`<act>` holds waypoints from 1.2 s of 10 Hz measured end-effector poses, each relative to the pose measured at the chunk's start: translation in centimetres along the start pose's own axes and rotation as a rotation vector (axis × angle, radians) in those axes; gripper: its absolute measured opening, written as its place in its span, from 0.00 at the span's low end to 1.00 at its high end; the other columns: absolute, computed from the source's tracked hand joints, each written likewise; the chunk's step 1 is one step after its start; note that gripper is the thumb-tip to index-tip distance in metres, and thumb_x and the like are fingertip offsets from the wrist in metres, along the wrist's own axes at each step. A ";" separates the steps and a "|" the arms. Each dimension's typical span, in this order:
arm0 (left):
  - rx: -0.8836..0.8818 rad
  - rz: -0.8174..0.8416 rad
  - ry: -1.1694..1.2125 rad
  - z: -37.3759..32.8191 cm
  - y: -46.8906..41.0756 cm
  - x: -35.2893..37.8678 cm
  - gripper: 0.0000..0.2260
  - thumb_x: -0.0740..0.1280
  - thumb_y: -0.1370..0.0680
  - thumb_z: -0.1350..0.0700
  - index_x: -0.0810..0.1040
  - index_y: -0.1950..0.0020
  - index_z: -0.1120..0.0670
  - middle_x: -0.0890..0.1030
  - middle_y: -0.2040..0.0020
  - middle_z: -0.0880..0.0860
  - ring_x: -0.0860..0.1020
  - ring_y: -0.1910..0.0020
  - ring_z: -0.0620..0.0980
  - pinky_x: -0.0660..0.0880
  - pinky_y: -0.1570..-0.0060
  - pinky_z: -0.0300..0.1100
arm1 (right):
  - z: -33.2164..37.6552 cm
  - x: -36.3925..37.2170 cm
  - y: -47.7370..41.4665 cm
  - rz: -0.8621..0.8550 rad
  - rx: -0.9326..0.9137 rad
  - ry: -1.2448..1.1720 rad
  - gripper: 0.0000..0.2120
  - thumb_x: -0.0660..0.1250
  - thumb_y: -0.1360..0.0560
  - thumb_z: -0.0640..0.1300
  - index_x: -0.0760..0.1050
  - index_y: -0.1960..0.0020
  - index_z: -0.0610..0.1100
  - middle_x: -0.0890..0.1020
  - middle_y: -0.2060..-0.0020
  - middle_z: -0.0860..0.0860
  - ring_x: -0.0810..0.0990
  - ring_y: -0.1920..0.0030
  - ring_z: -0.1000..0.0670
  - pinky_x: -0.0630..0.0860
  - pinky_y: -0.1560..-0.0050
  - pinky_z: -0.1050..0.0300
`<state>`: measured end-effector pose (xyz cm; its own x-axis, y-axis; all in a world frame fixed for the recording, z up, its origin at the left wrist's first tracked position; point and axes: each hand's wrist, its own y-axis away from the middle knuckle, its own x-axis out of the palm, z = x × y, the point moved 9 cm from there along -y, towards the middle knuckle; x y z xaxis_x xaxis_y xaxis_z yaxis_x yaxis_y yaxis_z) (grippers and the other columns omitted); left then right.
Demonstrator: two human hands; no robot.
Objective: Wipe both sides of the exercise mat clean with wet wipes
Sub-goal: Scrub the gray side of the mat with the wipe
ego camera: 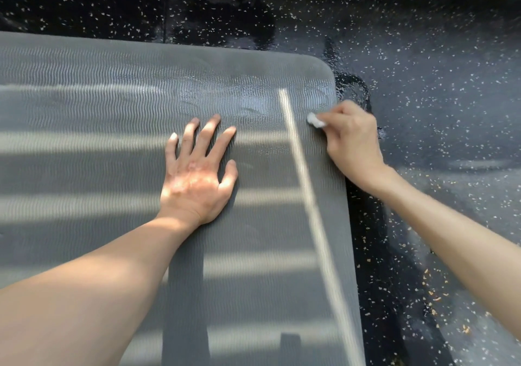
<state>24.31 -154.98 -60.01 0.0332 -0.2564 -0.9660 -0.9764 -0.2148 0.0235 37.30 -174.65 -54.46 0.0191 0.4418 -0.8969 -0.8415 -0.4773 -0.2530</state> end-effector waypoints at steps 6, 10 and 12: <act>-0.003 0.002 -0.011 0.1 0.0 0.1 0.26 0.52 0.23 0.44 0.64 0.25 0.45 0.61 0.22 0.48 0.55 0.23 0.55 0.48 0.26 0.57 | 3.2 -1.0 9.2 0.196 -0.074 -0.104 0.08 0.69 0.29 0.28 0.83 0.55 0.37 0.76 0.64 0.45 0.74 0.66 0.45 0.71 0.65 0.54; 0.001 -0.021 0.005 0.1 0.1 0.1 0.25 0.53 0.23 0.44 0.64 0.25 0.45 0.61 0.22 0.48 0.55 0.23 0.54 0.48 0.26 0.57 | 5.1 -1.5 14.1 0.275 -0.220 -0.149 0.11 0.59 0.20 0.37 0.80 0.51 0.38 0.76 0.62 0.44 0.74 0.63 0.43 0.73 0.64 0.50; 0.006 -0.036 0.015 0.1 0.1 0.1 0.25 0.53 0.23 0.44 0.64 0.25 0.45 0.61 0.22 0.48 0.55 0.23 0.54 0.48 0.25 0.57 | 4.3 -1.3 12.9 0.190 -0.139 -0.079 0.11 0.61 0.24 0.35 0.82 0.50 0.37 0.75 0.62 0.44 0.74 0.63 0.43 0.73 0.64 0.50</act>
<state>24.17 -154.97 -60.10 0.0720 -0.2631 -0.9621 -0.9757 -0.2187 -0.0133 24.12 -178.06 -55.01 -0.1794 0.3895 -0.9034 -0.7433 -0.6552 -0.1349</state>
